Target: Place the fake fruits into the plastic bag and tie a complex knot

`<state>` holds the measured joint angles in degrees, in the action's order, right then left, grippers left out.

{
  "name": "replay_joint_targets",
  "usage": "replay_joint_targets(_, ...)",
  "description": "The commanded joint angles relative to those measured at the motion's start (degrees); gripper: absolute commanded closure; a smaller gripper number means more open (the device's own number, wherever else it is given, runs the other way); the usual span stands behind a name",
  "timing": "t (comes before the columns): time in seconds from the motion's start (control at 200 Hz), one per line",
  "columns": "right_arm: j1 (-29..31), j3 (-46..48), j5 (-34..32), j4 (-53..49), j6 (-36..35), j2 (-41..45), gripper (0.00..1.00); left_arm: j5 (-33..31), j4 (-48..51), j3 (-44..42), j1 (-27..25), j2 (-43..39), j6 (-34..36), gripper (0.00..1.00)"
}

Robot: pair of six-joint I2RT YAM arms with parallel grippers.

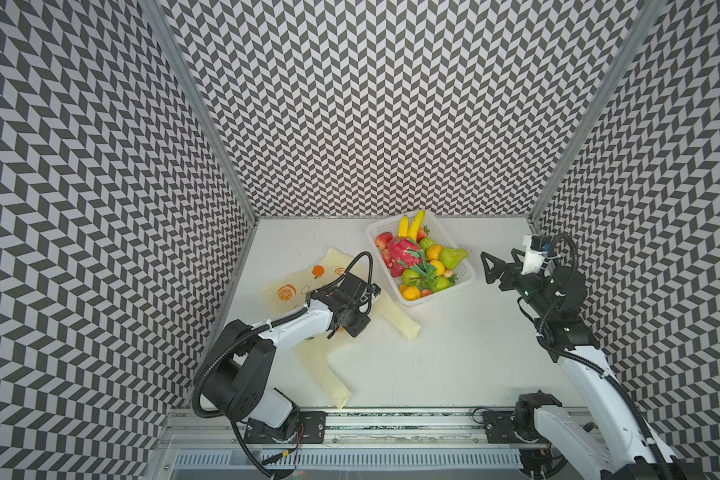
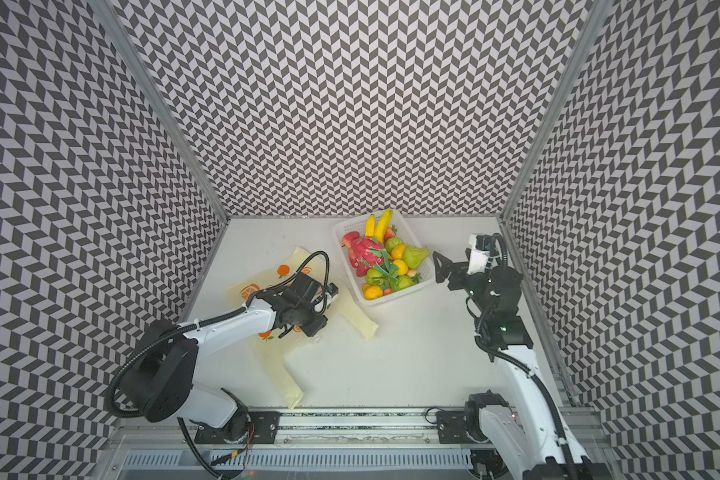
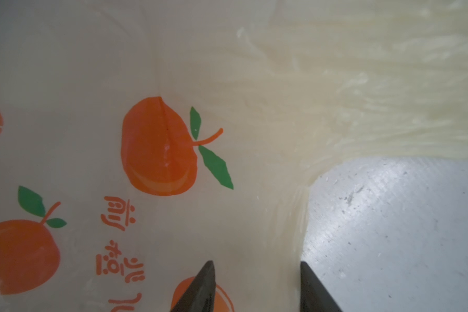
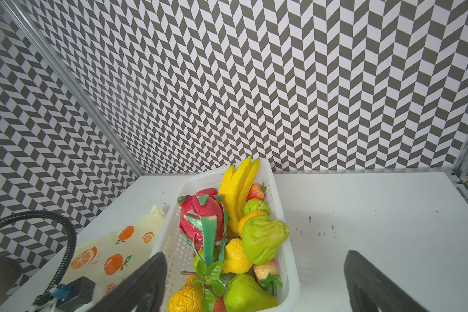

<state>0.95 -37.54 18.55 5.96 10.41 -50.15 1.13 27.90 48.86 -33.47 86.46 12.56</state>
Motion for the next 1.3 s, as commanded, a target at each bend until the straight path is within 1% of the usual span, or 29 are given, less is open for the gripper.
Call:
replay_joint_targets(0.0, 0.17, 0.41, -0.88, 1.74, -0.65, 1.11, 0.0, 2.47, 0.05, 1.83, 0.51, 1.05, 0.53, 0.65)
replay_joint_targets(0.06, 0.18, 0.53, -0.88, 1.88, -0.66, 1.11, 0.0, 2.85, 0.14, 2.2, 0.86, 1.34, 0.46, 0.75)
replay_joint_targets(0.115, 0.16, 0.65, -0.95, 2.01, -0.64, 1.11, 0.0, 2.86, 0.14, 2.51, 1.09, 1.35, 0.43, 0.87)
replay_joint_targets(0.185, 0.19, 0.71, -0.97, 2.11, -0.7, 1.01, 0.0, 2.3, -0.03, 2.88, 1.47, 0.88, 0.25, 1.0)
replay_joint_targets(0.245, 0.18, 0.76, -0.97, 2.19, -0.7, 1.02, 0.0, 1.39, -0.19, 3.08, 1.97, -0.09, -0.05, 1.0)
replay_joint_targets(0.391, 0.25, 1.06, 0.94, 2.62, -0.49, 0.83, 0.0, 1.79, 1.16, 4.89, 2.84, -3.8, -0.58, 1.0)
replay_joint_targets(0.471, 0.27, 1.24, 4.14, 3.18, 0.71, 0.53, 0.0, 2.93, 3.31, 7.31, 3.28, -5.98, -1.61, 1.0)
replay_joint_targets(0.556, 0.32, 1.52, 9.6, 4.15, 2.83, 0.32, 0.0, 5.8, 5.5, 10.23, 3.61, -8.33, -2.61, 1.0)
replay_joint_targets(0.616, 0.44, 2.55, 14.25, 5.95, 6.29, 0.28, 0.0, 8.89, 6.93, 12.23, 4.18, -9.79, -3.43, 1.0)
replay_joint_targets(0.676, 0.77, 4.73, 19.16, 9.73, 11.85, 0.53, 0.0, 11.74, 8.0, 14.17, 5.07, -10.93, -4.91, 1.0)
replay_joint_targets(0.726, 1.76, 7.14, 21.81, 13.7, 16.95, 0.83, 0.0, 14.67, 8.39, 15.37, 6.13, -11.7, -6.37, 1.0)
replay_joint_targets(0.766, 2.9, 8.84, 22.53, 16.41, 20.1, 1.06, 0.0, 16.82, 8.73, 16.36, 7.07, -12.23, -7.61, 1.0)
replay_joint_targets(0.836, 7.7, 11.8, 20.72, 20.23, 24.64, 1.37, 0.0, 20.09, 9.13, 17.89, 8.59, -12.92, -10.25, 1.0)
replay_joint_targets(0.891, 13.19, 12.92, 16.99, 21.17, 25.27, 1.08, 0.0, 21.97, 9.55, 19.02, 9.67, -13.15, -12.36, 1.0)
replay_joint_targets(0.956, 20.12, 13.67, 12.08, 21.29, 24.92, 0.0, 0.0, 23.34, 10.43, 20.4, 10.34, -13.49, -13.28, 1.0)
replay_joint_targets(1.031, 25.29, 14.4, 8.26, 21.8, 27.05, -2.32, 0.0, 25.05, 10.79, 21.44, 10.88, -14.16, -13.32, 1.0)
replay_joint_targets(1.127, 30.32, 17.91, 5.85, 30.92, 32.24, -6.36, 0.0, 26.08, 10.01, 21.09, 10.97, -15.29, -13.31, 1.0)
replay_joint_targets(1.187, 32.32, 17.68, 5.19, 34.4, 33.5, -9.93, 0.0, 27.28, 9.27, 20.16, 10.97, -16.01, -12.87, 1.0)
replay_joint_targets(1.297, 35.12, 13.83, 3.14, 34.35, 32.48, -15.47, 0.0, 28.03, 7.99, 18.58, 11.02, -17.19, -12.2, 1.0)
